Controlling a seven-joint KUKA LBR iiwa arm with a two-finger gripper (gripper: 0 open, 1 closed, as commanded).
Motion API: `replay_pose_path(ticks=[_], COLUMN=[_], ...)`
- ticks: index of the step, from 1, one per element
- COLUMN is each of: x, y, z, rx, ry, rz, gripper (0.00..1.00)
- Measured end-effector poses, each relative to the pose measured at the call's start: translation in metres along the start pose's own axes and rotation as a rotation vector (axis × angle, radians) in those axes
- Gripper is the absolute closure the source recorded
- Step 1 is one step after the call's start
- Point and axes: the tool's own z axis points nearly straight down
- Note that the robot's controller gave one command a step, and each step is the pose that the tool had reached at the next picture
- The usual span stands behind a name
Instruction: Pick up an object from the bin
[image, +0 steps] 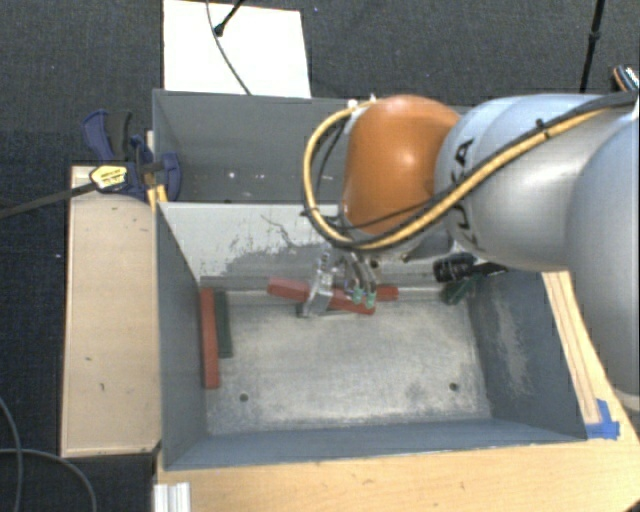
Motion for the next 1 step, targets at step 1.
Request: replay_pose_path(ticks=[1], x=[-0.0082], y=[0.0005], z=[-0.1349], rx=[-0.001], ry=[-0.002], rz=[-0.029], gripper=[1.00])
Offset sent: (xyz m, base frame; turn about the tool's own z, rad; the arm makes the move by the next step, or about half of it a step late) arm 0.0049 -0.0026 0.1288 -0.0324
